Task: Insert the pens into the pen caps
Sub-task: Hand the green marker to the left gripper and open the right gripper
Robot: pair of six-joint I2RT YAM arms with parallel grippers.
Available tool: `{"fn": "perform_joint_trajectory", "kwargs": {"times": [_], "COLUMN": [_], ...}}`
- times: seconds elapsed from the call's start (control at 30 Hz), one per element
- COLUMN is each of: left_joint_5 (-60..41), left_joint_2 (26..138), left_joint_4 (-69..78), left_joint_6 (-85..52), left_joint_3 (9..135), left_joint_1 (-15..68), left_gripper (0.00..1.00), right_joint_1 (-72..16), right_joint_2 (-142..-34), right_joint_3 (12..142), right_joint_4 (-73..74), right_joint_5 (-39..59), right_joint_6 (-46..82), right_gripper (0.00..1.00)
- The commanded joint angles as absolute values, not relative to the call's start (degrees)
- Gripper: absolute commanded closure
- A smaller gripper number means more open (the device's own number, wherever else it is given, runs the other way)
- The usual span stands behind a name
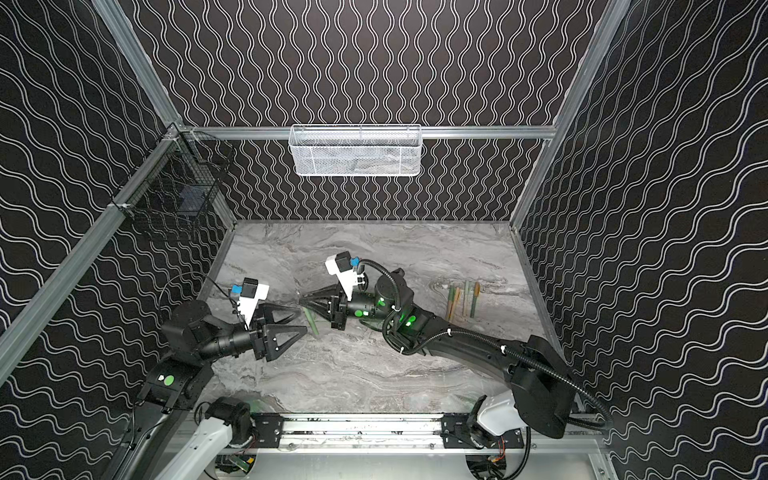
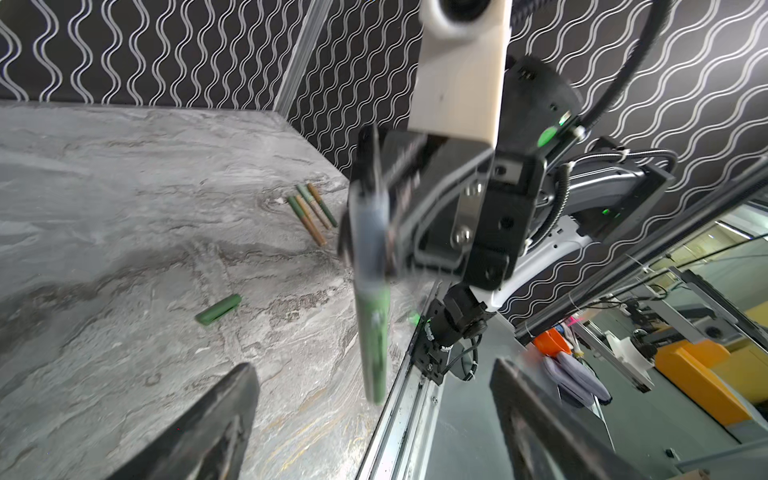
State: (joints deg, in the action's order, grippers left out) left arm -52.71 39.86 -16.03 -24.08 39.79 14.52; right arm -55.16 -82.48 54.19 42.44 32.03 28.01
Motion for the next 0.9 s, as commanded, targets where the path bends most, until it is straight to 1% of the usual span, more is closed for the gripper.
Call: {"fn": "perform_joint_trajectory", "kwargs": {"times": [0.0, 0.1, 0.13, 0.3, 0.47, 0.53, 0.6, 0.67, 0.73, 0.8, 0.87], "left_joint_5": [-55.65, -58.29, -58.75, -60.49, -62.34, -62.82, -63.09, -63.24, -63.85, -64.12, -64.79], "left_joint_2": [39.91, 39.99, 40.14, 40.01, 39.93, 39.65, 39.13, 38.90, 39.19, 39.48, 39.57], "left_joint_4": [-11.70, -8.62, -8.28, -6.28, -3.75, -2.90, -1.72, -1.26, -0.62, 0.29, 1.28], "left_joint_6": [-25.79, -27.95, -28.25, -29.46, -31.04, -31.51, -32.30, -32.63, -33.17, -33.74, -34.36], "left_joint_3": [39.30, 38.40, 38.32, 37.74, 37.06, 36.97, 36.62, 36.48, 36.31, 36.18, 35.87], "left_joint_1": [14.41, 14.43, 14.41, 14.41, 14.39, 14.44, 14.41, 14.36, 14.41, 14.41, 14.41], "left_gripper": [0.13, 0.17, 0.20, 0.43, 0.60, 0.65, 0.64, 0.57, 0.56, 0.57, 0.63], "right_joint_1": [-56.06, -57.36, -57.64, -58.27, -58.53, -58.50, -58.48, -58.53, -58.50, -58.62, -58.62], "right_joint_2": [-82.70, -83.01, -83.14, -83.22, -82.92, -82.75, -82.95, -83.34, -83.90, -84.37, -84.95], "right_joint_3": [53.35, 52.18, 51.68, 49.48, 49.48, 49.48, 49.52, 49.57, 49.74, 49.77, 49.73], "right_joint_4": [53.18, 57.97, 60.18, 67.05, 66.38, 65.06, 64.89, 65.69, 66.43, 67.45, 68.72], "right_joint_5": [34.94, 36.12, 36.57, 36.67, 35.68, 34.60, 34.28, 34.37, 34.45, 34.36, 34.16], "right_joint_6": [28.92, 28.69, 28.99, 29.85, 28.97, 28.49, 28.76, 29.39, 30.08, 30.74, 31.49], "right_gripper": [0.92, 0.92, 0.91, 0.91, 0.91, 0.91, 0.91, 0.91, 0.91, 0.91, 0.91]}}
